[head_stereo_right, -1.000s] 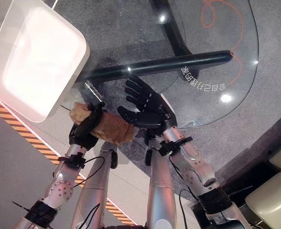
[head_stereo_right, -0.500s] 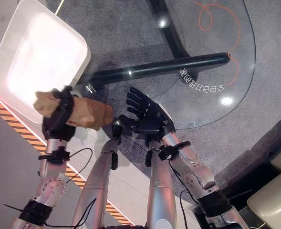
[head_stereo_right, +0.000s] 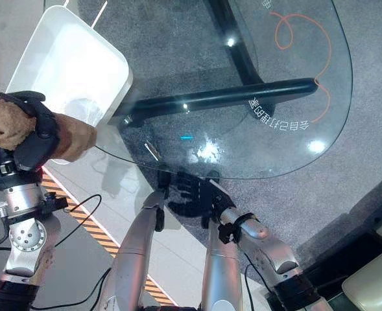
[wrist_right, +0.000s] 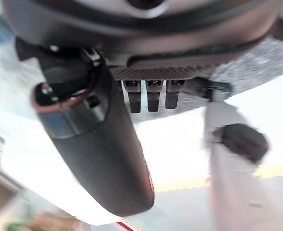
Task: Wipe the table with a cloth and put it in the basket.
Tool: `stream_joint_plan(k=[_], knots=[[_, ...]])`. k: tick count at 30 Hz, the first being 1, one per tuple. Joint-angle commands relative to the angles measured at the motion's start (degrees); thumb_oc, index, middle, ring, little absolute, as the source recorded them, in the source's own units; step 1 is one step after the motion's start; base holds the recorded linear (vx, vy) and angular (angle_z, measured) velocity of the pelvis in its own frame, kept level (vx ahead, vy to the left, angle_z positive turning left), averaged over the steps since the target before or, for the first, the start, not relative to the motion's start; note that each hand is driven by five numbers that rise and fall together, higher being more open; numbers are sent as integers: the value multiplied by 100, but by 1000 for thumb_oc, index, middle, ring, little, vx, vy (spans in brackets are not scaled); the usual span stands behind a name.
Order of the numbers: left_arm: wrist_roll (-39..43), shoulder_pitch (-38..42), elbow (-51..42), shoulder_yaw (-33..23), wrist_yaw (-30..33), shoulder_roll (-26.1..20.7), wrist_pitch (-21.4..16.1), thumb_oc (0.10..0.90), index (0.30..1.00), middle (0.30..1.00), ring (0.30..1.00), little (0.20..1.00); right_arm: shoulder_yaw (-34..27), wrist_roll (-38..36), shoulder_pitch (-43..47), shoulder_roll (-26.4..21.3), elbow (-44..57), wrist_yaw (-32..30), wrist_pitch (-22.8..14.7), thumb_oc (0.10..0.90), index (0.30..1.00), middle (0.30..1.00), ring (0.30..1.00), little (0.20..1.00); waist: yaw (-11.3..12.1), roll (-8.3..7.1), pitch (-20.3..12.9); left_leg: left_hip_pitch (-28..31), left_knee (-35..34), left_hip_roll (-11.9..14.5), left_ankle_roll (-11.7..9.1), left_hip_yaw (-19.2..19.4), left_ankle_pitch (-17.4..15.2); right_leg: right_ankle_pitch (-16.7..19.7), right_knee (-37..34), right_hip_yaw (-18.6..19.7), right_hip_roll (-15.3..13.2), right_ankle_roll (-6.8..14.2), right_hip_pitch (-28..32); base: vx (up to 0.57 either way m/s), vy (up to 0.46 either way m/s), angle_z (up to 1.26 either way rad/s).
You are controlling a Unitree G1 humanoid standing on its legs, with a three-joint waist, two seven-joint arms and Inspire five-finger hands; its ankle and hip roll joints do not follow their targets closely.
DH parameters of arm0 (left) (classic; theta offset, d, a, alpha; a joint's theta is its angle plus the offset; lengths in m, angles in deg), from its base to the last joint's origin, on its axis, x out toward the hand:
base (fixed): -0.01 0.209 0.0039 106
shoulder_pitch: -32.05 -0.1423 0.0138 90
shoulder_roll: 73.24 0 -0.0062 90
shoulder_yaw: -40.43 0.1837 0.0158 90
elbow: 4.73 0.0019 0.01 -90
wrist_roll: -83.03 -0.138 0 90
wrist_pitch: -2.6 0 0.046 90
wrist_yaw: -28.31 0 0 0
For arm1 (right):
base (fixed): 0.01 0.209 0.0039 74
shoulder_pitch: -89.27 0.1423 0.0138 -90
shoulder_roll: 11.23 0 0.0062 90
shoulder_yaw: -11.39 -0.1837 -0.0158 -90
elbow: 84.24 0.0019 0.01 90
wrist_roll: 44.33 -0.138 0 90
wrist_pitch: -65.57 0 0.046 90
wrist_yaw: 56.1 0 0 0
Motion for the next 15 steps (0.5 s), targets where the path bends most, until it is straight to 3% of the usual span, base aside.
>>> stream_joint_plan(k=[1,8,13,15], knots=[[-995,311,-478,-740,1280,-344,197,100,300,300,300,200,386,403,-66,-341,331,544,271,800,900,900,900,900,-18,298,-152,66,398,-286,89,123,-693,-5,-390,-109,411,9,121,7,113,-6],[-1764,850,402,-677,2140,-917,1381,100,300,300,300,200,683,109,243,-647,-70,689,582,800,900,900,900,900,-107,277,-152,-8,488,-248,39,244,-694,-6,-325,-12,435,-8,20,13,98,-4],[-2259,1839,1392,-290,2546,-1756,2715,100,300,300,300,200,895,-217,607,-886,-598,824,695,800,900,900,900,900,-242,230,-152,-141,563,-184,18,343,-701,58,-289,63,442,13,-147,13,97,-4],[-2236,2220,1788,-77,2555,-2012,3086,100,300,300,300,200,940,-355,706,-946,-715,876,718,800,900,900,900,900,-284,211,-152,-205,597,-164,9,367,-706,81,-274,79,441,22,-216,-14,96,-1]])
